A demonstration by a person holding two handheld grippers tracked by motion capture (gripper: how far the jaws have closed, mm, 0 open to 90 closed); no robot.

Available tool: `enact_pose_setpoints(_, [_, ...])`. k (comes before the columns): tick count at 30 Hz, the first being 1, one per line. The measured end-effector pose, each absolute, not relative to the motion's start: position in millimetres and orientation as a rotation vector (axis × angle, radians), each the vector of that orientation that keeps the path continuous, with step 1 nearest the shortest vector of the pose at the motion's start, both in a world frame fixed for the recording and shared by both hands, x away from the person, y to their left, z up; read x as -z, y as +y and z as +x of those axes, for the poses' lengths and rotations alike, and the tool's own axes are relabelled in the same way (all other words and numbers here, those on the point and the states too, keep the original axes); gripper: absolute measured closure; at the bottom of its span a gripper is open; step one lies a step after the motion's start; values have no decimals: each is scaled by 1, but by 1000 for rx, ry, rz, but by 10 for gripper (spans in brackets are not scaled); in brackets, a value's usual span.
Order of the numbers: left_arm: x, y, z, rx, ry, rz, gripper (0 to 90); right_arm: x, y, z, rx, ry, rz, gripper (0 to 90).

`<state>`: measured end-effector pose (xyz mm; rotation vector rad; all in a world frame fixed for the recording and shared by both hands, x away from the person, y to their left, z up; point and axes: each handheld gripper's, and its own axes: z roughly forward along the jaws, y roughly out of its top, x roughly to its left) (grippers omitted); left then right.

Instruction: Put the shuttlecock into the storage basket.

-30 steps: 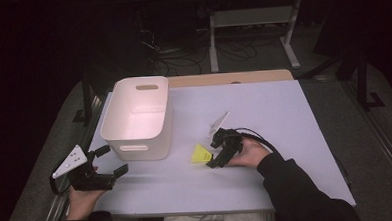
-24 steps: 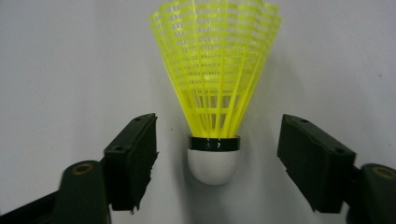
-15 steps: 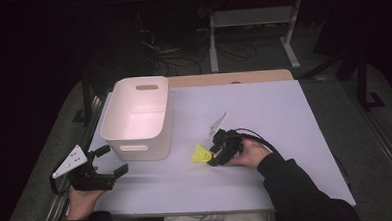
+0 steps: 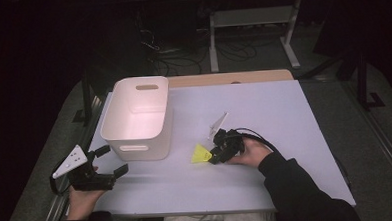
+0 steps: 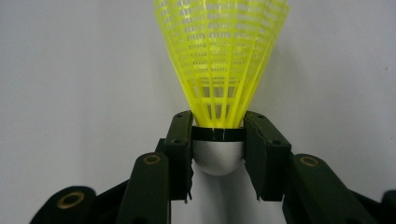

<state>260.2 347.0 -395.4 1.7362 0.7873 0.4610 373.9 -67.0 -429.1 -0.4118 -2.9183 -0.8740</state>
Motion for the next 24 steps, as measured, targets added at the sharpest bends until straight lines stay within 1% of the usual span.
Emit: enact_pose_setpoints(24, [396, 346, 261, -460, 790, 1738, 0, 404, -81, 375, 915, -2931, -442, 629])
